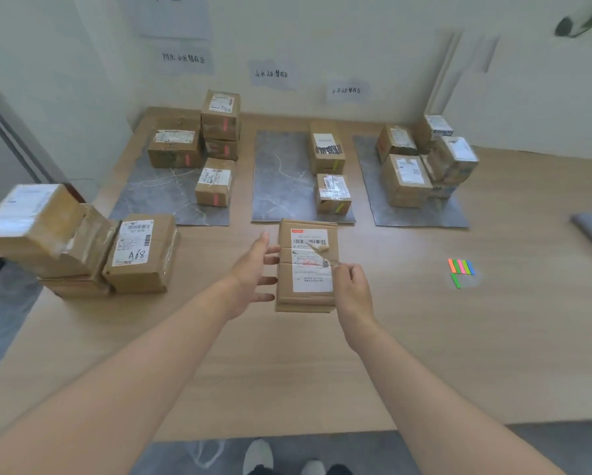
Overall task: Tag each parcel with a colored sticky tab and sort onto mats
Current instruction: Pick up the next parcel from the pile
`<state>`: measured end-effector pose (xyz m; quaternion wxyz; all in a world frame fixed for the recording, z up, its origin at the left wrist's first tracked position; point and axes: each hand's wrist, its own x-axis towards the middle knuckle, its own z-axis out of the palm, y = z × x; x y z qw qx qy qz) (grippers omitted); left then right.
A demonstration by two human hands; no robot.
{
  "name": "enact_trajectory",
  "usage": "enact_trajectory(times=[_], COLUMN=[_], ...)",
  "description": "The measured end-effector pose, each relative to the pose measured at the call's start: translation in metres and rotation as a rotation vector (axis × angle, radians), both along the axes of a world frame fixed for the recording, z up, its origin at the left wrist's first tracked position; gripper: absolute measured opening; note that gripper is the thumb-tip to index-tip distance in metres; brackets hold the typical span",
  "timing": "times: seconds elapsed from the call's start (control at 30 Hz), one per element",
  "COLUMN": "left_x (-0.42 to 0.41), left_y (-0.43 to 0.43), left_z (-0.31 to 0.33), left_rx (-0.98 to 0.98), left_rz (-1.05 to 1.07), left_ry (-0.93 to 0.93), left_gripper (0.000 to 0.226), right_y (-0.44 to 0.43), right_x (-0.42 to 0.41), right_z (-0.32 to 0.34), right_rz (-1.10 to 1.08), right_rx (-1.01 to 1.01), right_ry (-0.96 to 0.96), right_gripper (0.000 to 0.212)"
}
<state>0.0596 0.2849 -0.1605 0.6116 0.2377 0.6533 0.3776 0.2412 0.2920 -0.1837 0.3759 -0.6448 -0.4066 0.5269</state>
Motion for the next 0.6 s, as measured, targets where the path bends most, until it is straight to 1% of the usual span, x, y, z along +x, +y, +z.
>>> enact_trajectory(times=[0.2, 0.3, 0.47, 0.6], left_x=[0.025, 0.042, 0.065, 0.078], left_y=[0.007, 0.009, 0.01, 0.01], left_z=[-0.03, -0.04, -0.06, -0.075], left_rx=[-0.092, -0.129, -0.159, -0.184], left_rz=[-0.057, -0.05, -0.01, 0.004], left_ry=[-0.041, -0.058, -0.077, -0.077], left_gripper=[0.055, 0.052, 0.052, 0.054], right_y=[-0.002, 0.001, 0.008, 0.009], right_x=[0.024, 0.038, 0.057, 0.069], right_z=[-0.023, -0.033, -0.056, -0.071], right_rz=[-0.053, -0.05, 0.059, 0.149], right_rx=[-0.07, -0.097, -0.109, -0.148], right_ry=[-0.014, -0.028, -0.101, -0.122], right_gripper=[0.02, 0.02, 0.016, 0.016])
